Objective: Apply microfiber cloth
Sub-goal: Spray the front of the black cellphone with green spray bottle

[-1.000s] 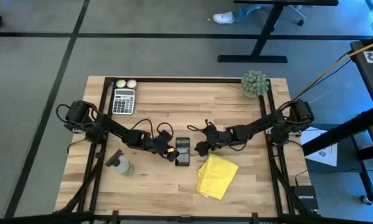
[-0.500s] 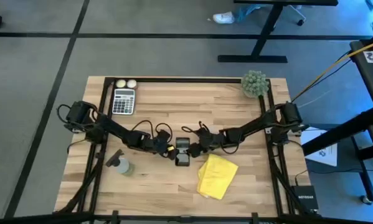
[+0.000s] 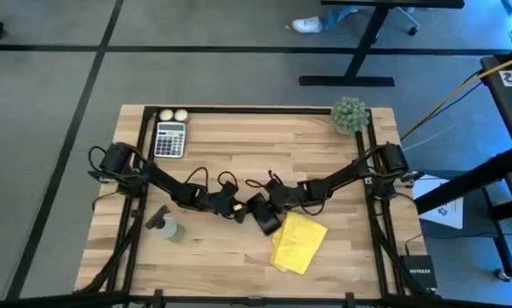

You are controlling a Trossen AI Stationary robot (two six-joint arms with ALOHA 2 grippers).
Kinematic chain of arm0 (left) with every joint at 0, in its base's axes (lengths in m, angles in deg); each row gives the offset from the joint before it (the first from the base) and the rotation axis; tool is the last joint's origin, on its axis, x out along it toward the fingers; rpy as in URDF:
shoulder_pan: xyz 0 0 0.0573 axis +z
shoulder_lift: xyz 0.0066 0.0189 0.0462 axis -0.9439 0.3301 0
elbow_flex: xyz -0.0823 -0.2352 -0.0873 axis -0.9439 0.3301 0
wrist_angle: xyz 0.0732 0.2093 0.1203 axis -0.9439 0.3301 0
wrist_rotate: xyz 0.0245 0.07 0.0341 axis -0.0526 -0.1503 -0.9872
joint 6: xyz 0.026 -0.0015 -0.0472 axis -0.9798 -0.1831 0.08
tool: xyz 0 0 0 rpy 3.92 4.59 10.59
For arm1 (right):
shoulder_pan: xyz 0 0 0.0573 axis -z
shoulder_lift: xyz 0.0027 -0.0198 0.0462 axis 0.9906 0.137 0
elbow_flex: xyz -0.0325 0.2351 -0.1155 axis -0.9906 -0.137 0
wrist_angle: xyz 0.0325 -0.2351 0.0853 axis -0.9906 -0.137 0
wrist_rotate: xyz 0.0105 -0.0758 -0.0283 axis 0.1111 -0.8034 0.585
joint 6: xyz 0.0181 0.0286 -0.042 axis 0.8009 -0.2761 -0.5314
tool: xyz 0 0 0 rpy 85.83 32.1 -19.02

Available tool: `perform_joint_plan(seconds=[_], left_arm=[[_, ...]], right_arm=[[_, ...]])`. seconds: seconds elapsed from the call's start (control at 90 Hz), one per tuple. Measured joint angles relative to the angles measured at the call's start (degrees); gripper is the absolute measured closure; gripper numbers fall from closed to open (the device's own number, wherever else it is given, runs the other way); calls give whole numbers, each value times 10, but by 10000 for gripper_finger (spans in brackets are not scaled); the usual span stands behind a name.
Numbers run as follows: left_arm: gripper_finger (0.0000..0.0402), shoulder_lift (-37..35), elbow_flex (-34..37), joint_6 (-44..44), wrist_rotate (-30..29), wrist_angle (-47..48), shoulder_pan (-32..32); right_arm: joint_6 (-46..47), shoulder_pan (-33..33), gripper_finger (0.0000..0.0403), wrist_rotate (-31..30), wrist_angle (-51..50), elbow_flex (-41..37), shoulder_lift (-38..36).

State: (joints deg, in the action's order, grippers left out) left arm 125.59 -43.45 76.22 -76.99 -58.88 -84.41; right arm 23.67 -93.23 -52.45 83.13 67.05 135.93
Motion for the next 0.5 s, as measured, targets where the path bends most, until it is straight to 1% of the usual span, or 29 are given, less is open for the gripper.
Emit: perform_joint_plan(seconds=[0.111,0.367,0.433,0.5], left_arm=[[224,0,-6,22,6,0,1],[224,0,-4,-5,5,-11,1],[224,0,-4,-15,6,-10,1],[224,0,-4,-17,6,-8,1]], right_arm=[[-10,-3,125,-19,5,1,1],[-104,-2,127,1,11,1,1],[-118,-2,137,10,8,1,1],[-129,-1,163,12,4,1,1]])
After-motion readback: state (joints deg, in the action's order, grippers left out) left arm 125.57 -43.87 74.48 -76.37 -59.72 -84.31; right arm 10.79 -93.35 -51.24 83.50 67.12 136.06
